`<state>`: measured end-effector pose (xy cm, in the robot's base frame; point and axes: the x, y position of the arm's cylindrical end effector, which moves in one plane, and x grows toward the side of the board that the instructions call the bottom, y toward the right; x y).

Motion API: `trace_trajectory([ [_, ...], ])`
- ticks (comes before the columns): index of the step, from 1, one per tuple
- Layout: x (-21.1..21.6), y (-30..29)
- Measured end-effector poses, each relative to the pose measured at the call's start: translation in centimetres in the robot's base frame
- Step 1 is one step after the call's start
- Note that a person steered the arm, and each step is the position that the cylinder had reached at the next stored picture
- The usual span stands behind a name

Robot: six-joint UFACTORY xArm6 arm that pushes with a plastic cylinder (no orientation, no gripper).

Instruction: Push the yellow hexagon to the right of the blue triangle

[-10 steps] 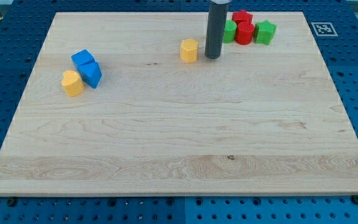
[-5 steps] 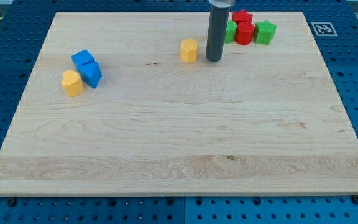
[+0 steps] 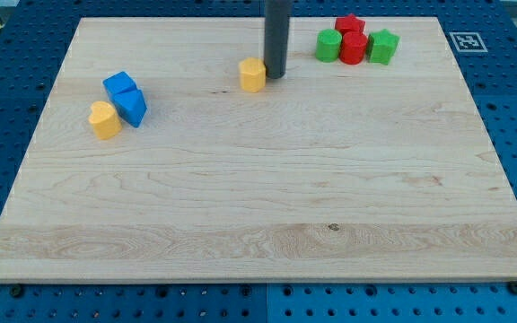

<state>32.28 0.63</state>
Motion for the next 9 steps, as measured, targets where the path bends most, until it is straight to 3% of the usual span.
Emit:
trace_trajectory([
  [5, 1.1, -12.0],
  [7, 1.8, -4.3],
  [8, 4.4, -6.6],
  [9, 4.5, -8.6],
])
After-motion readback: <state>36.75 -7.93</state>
